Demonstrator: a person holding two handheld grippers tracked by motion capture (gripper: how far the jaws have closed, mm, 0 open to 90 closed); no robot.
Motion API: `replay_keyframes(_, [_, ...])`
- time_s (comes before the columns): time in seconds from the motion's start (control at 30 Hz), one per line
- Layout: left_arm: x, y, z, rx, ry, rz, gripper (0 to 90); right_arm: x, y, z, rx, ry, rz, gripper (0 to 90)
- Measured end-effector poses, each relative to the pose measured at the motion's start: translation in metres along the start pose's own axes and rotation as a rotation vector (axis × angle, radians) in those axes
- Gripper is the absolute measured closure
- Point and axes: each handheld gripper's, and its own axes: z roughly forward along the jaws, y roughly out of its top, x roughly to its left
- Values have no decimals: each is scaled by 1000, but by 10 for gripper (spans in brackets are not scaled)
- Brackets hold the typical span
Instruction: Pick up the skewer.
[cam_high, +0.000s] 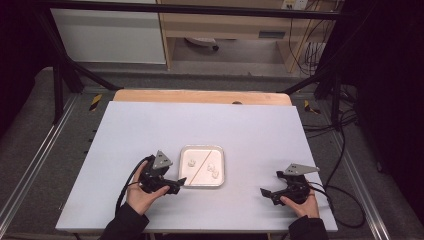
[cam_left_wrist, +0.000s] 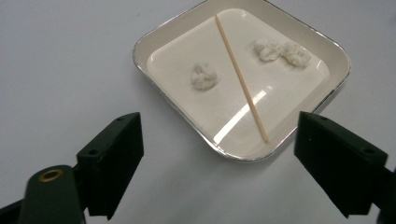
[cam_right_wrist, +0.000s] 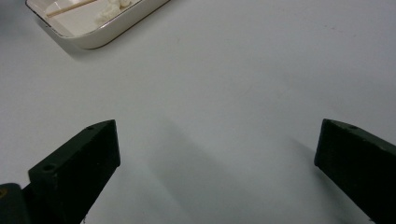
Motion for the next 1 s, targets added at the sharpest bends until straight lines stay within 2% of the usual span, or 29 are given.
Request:
replay_keyframes(0.2, [-6, 7, 8, 9, -4, 0, 247, 0, 0, 0, 0, 1, 0, 7])
replay_keyframes(0.43, [-14, 14, 21, 32, -6, -5, 381, 0, 0, 0, 0, 1, 1, 7])
replay_keyframes(0.53, [-16, 16, 27, 47, -26, -16, 431, 0, 0, 0, 1, 4, 2, 7])
replay_keyframes(0.77, [-22, 19, 38, 64, -29, -23, 556, 0, 0, 0, 0, 3, -1, 7])
replay_keyframes(0.83, [-23, 20, 43, 73, -33, -36, 590, 0, 0, 0, 2, 6, 4, 7])
replay_keyframes(1.0, [-27, 19, 51, 86, -15, -43, 669, 0, 0, 0, 0, 3, -1, 7])
